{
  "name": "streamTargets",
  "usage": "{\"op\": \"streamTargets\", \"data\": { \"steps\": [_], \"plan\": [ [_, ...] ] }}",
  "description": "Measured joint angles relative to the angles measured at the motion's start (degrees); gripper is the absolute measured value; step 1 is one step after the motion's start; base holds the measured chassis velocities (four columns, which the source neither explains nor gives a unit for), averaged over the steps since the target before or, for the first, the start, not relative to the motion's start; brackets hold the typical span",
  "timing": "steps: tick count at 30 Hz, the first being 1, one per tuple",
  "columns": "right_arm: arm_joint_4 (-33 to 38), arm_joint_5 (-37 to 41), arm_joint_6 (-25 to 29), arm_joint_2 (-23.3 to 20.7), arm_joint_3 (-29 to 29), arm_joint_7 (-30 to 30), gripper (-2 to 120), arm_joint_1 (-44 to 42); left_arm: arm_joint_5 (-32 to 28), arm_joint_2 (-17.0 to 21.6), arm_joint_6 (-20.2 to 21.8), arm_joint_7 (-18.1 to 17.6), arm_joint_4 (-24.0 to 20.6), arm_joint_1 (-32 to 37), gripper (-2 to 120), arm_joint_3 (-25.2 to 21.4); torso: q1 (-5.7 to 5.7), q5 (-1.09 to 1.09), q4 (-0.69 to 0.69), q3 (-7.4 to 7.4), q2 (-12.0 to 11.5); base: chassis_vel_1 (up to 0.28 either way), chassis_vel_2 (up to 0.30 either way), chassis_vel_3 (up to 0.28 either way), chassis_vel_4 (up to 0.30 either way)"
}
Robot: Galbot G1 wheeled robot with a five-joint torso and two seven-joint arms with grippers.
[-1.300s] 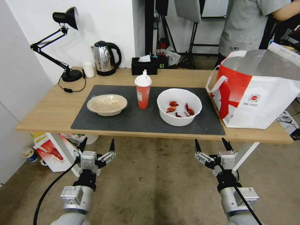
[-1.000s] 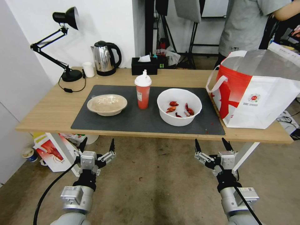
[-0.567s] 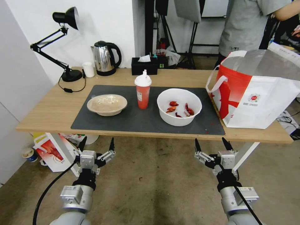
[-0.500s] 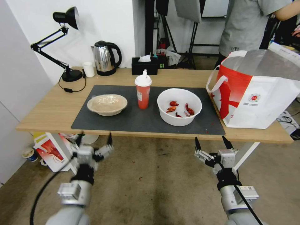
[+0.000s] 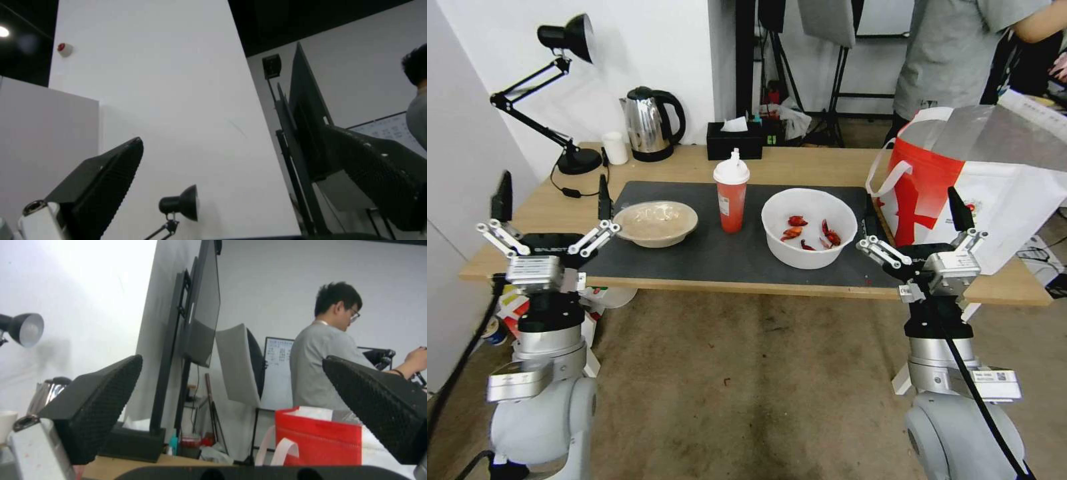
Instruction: Pick up the trash from the table and place it into the takeout bag.
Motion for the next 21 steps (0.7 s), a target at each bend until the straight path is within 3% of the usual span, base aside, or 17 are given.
{"op": "streamTargets", "data": {
  "steps": [21],
  "plan": [
    [-4.0, 4.4, -7.0, -4.7, -0.9, -0.4, 100, -0.7, -2.6, 0.2, 6.7, 5.1, 1.7, 2.7, 100, 3.1, -0.01, 0.01, 0.0, 0.0, 0.0, 0.0, 0.0, 0.0, 0.0]
  ]
}}
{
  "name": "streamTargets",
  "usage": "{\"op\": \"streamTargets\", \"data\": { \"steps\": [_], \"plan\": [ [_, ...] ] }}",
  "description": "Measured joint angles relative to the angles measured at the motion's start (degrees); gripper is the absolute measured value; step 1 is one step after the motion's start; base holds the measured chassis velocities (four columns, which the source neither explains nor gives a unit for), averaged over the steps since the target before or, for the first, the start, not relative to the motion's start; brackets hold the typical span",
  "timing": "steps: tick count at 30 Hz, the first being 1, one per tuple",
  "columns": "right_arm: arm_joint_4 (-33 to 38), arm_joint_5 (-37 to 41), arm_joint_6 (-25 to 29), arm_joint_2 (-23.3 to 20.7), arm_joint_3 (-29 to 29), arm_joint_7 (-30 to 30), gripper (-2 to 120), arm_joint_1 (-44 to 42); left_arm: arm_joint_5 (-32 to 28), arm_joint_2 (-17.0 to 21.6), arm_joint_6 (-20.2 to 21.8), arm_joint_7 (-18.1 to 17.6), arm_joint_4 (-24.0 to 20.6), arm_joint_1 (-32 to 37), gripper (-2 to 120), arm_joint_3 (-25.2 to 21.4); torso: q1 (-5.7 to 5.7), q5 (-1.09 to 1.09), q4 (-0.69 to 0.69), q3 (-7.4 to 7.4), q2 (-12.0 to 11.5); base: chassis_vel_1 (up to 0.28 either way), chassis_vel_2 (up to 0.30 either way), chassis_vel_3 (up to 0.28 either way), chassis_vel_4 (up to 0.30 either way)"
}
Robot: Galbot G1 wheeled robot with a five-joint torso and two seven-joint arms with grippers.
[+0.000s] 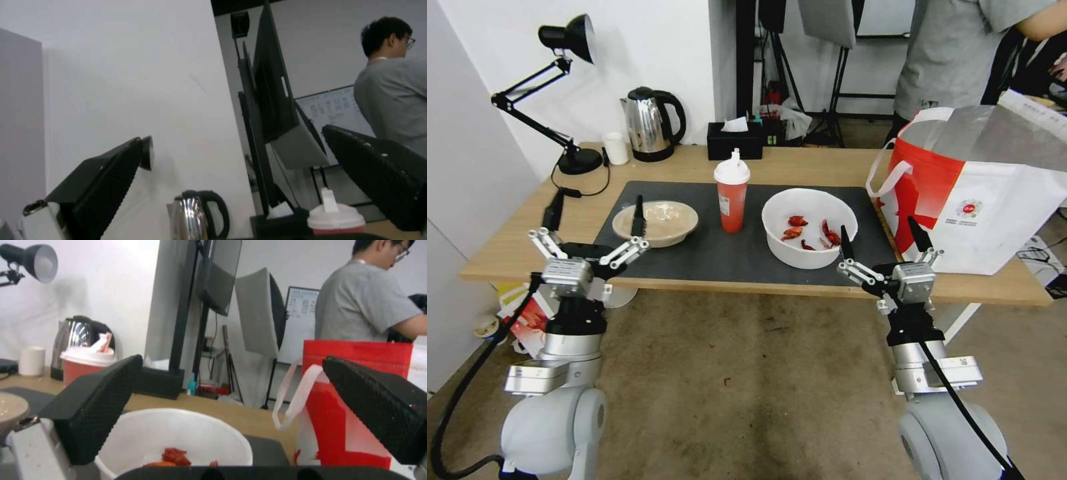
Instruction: Pick up the trash from the table and place it into the takeout bag.
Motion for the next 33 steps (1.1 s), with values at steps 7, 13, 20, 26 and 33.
{"op": "streamTargets", "data": {
  "steps": [7, 13, 20, 26, 33],
  "plan": [
    [0.7, 3.9, -4.7, -3.4, 1.6, -0.9, 100, -0.2, -1.5, 1.9, 2.2, 0.3, -0.3, 2.5, 100, -0.2, 0.0, -0.02, 0.0, 0.0, 0.0, 0.0, 0.0, 0.0, 0.0],
    [1.5, 9.6, -9.2, -8.3, 5.2, -2.8, 100, 0.4, -2.7, 4.6, 3.2, 0.2, -2.8, 6.8, 100, -1.8, 0.0, 0.0, 0.0, 0.0, 0.0, 0.0, 0.0, 0.0, 0.0],
    [1.5, 17.3, -14.3, -16.1, 9.0, -5.2, 100, 2.8, -3.3, 5.1, 2.9, 0.1, -4.1, 10.7, 100, -3.2, 0.0, 0.0, 0.0, 0.0, 0.0, 0.0, 0.0, 0.0, 0.0],
    [1.7, 23.8, -17.6, -22.2, 11.5, -7.7, 100, 3.5, -3.1, 4.5, 2.6, 0.0, -3.6, 11.7, 100, -2.5, 0.0, 0.0, 0.0, 0.0, 0.0, 0.0, 0.0, 0.0, 0.0],
    [1.2, 30.4, -21.3, -32.3, 13.8, -11.8, 100, 5.1, -3.0, 4.3, 2.2, -0.1, -2.6, 12.7, 100, -2.7, 0.0, 0.01, 0.01, 0.0, 0.0, 0.0, 0.0, 0.0, 0.0]
  ]
}}
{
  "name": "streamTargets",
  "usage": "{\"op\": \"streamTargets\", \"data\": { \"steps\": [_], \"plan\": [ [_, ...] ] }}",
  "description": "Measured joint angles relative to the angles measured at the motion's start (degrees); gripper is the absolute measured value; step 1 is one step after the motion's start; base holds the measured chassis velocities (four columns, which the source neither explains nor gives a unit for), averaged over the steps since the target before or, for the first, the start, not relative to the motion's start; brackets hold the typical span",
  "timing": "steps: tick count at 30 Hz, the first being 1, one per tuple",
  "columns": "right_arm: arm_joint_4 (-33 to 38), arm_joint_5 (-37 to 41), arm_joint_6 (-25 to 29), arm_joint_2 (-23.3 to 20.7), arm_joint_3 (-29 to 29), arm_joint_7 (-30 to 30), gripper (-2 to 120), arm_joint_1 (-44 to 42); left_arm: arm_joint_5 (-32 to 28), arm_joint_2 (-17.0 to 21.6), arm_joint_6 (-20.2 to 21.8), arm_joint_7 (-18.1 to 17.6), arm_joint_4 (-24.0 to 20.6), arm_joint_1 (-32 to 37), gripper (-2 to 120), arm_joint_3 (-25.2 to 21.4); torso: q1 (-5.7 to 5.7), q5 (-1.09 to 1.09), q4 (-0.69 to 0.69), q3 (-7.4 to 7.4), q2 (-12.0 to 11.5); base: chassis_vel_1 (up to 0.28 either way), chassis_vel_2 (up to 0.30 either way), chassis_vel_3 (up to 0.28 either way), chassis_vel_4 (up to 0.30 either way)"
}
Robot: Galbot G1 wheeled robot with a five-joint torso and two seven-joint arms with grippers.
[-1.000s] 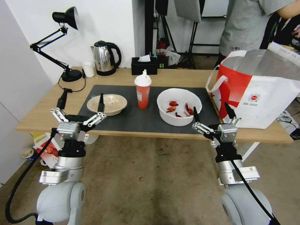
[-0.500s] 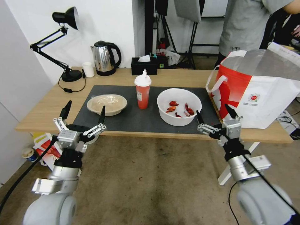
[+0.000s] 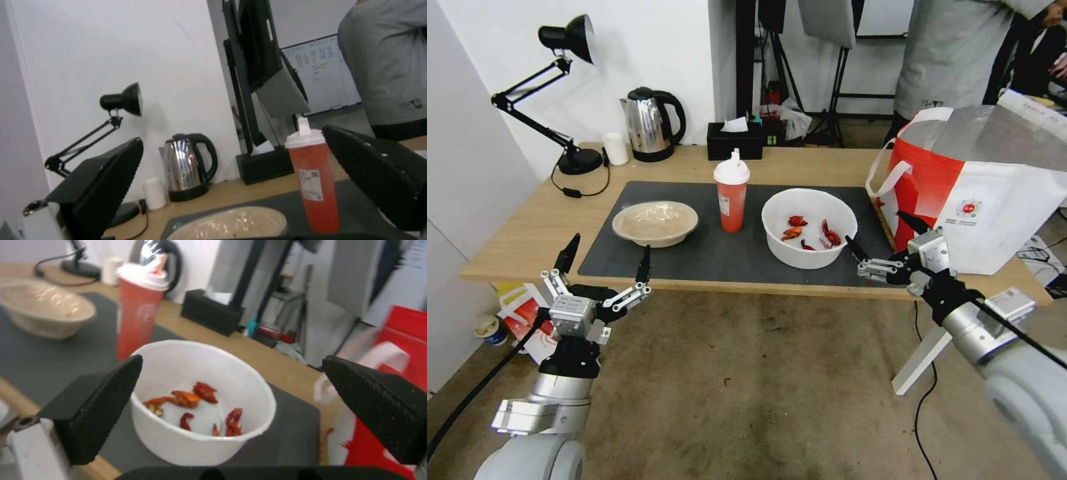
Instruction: Pick up the trash from the table and place it into the takeout bag.
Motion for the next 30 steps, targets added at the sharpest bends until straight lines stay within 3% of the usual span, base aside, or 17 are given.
{"op": "streamTargets", "data": {
  "steps": [5, 13, 16, 23, 30],
  "plan": [
    [-0.7, 2.6, -1.2, -7.3, 0.3, -3.4, 100, 1.6, 1.3, -0.7, -1.2, 0.0, 1.4, 0.6, 100, 0.5, 0.0, 0.0, -0.01, 0.0, 0.0, 0.0, 0.0, 0.0, 0.0],
    [-1.3, 6.6, -2.9, -15.0, 1.6, -6.0, 100, 2.3, 1.8, -1.6, -1.4, 0.0, 1.8, 0.6, 100, 0.9, 0.0, -0.01, -0.02, 0.0, 0.0, 0.0, 0.0, 0.0, 0.0],
    [-2.4, 11.1, -4.6, -22.1, 3.1, -7.0, 100, 3.3, 2.1, -1.8, -1.3, 0.0, 1.8, 0.9, 100, 1.1, 0.0, 0.0, -0.01, 0.0, 0.0, 0.0, 0.0, 0.0, 0.0],
    [-4.4, 14.0, -5.0, -31.3, 4.4, -9.1, 100, 3.1, 2.1, -1.5, -1.3, -0.1, 1.4, 1.5, 100, 0.9, 0.0, -0.01, -0.01, 0.0, 0.0, 0.0, 0.0, 0.0, 0.0],
    [-6.2, 16.0, -4.9, -36.3, 5.2, -10.3, 100, 2.9, 2.3, -2.0, -1.3, -0.1, 1.2, 1.6, 100, 1.4, 0.0, 0.0, -0.01, 0.0, 0.0, 0.0, 0.0, 0.0, 0.0]
  ]
}}
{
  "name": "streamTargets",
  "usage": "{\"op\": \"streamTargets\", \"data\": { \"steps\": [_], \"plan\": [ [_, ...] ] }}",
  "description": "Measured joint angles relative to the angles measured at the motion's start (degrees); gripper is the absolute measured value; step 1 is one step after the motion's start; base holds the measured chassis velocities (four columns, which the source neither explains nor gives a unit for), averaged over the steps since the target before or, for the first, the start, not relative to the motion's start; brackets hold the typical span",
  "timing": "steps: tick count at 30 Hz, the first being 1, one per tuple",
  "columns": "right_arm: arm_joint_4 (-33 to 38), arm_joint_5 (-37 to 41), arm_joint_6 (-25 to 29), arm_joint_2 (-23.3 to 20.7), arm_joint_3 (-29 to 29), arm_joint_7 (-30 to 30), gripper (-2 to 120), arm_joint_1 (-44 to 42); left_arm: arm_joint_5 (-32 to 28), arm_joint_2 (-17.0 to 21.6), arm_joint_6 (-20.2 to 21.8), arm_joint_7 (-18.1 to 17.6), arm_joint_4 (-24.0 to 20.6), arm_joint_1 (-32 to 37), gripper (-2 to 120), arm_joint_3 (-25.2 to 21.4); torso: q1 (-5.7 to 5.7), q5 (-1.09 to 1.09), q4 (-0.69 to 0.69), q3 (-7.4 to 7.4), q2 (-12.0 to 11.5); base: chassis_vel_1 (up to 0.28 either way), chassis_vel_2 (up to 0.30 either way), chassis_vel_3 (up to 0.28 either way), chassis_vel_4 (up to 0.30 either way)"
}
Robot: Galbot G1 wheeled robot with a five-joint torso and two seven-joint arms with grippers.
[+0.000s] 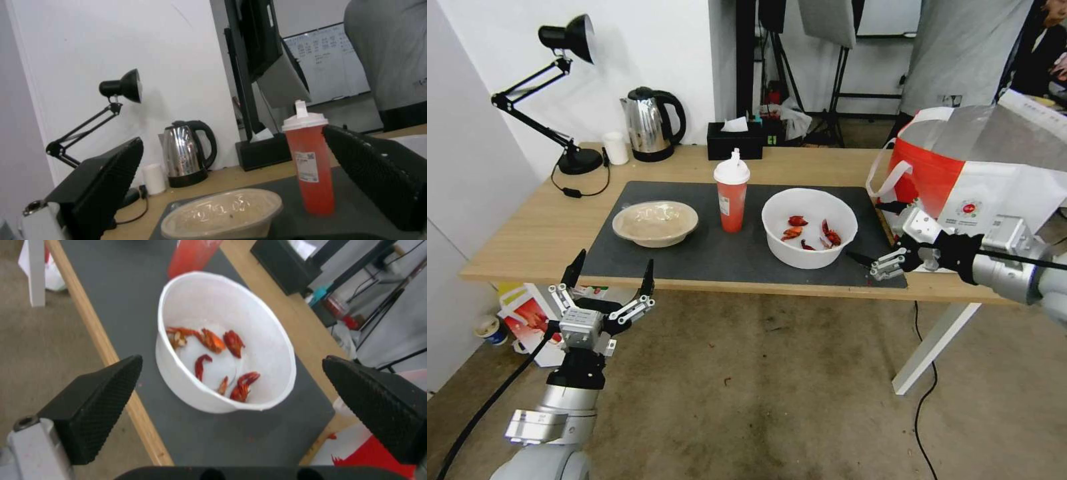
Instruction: Pick up the trash from the table and place it into the takeout bag.
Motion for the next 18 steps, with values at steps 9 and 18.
{"op": "streamTargets", "data": {
  "steps": [9, 18],
  "plan": [
    [-1.6, 2.0, 1.4, -3.4, 0.7, -0.5, 100, -0.1, 2.0, -1.3, -0.1, 0.0, 0.2, -0.5, 100, 2.6, 0.0, 0.0, 0.0, 0.0, 0.0, 0.0, 0.0, 0.0, 0.0],
    [-2.5, 4.4, 2.2, -5.9, 3.0, -0.6, 100, -0.3, 2.6, -1.4, -0.2, 0.1, 0.3, -0.3, 100, 3.5, 0.0, -0.01, 0.0, 0.0, 0.0, 0.0, 0.0, 0.0, 0.0]
  ]
}}
